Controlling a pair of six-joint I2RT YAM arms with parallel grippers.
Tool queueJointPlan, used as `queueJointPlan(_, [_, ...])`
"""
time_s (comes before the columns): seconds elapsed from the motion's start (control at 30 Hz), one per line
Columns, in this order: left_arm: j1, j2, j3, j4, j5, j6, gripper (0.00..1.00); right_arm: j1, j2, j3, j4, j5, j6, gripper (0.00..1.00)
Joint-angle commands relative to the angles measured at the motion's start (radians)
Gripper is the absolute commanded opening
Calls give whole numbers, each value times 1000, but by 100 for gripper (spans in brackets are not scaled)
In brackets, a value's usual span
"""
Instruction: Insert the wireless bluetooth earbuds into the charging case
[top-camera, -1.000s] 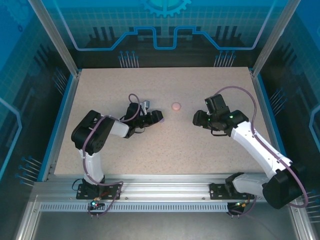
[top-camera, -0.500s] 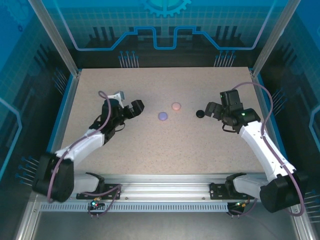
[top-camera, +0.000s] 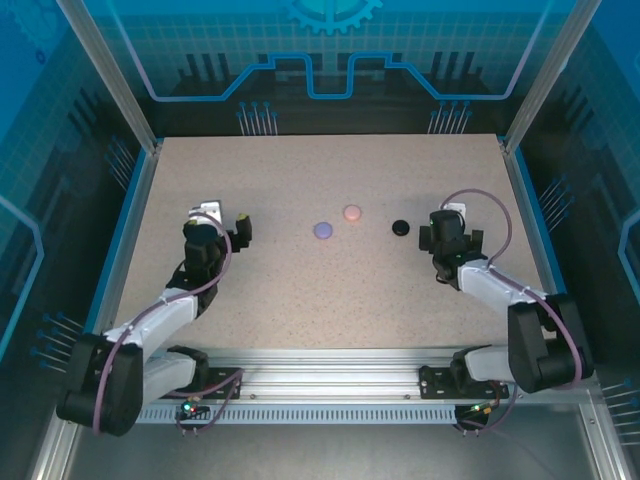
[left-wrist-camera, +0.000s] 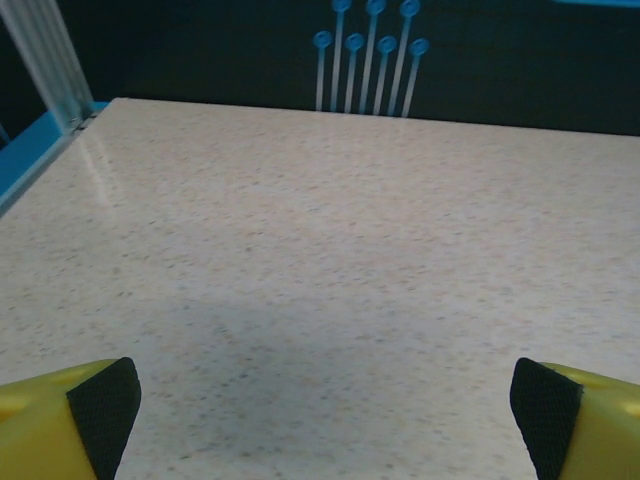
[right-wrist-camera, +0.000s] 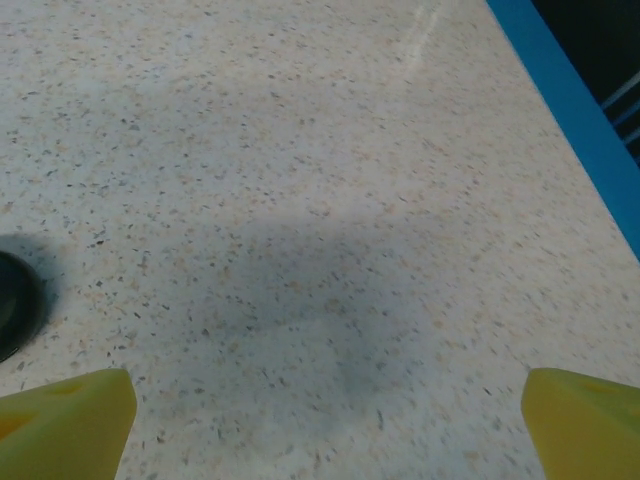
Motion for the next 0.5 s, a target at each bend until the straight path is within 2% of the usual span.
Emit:
queueJointPlan(0.0, [26,100,-44,179,-10,71,99,-31,55,-58,369,-71,-106,100])
queueJointPlan(0.07, [46,175,-83,335,29,95,99,-41,62,-87,459,-169,-151,100])
queueJointPlan(0.13, [74,249,-98,407,82,79,99,-68,96,-142,576,-295,-178,100])
queueJointPlan(0.2, [82,352,-102,505,117,83,99,-87,171,-209,782,-378,-200,100])
queueJointPlan(0.23, [82,392,-94,540,140,101,99,-95,159,-197,725,-402,-195,100])
queueJointPlan(0.3, [98,369,-33,379,178,88,99,-122,165,-157,663,-473,-190,100])
queueJointPlan(0.4, [147,375,7,317,244,53,99,-128,158,-156,648,-488,-187,100])
queueJointPlan(0.47, [148,374,7,315,248,54,99,-125,160,-157,651,-484,-187,100])
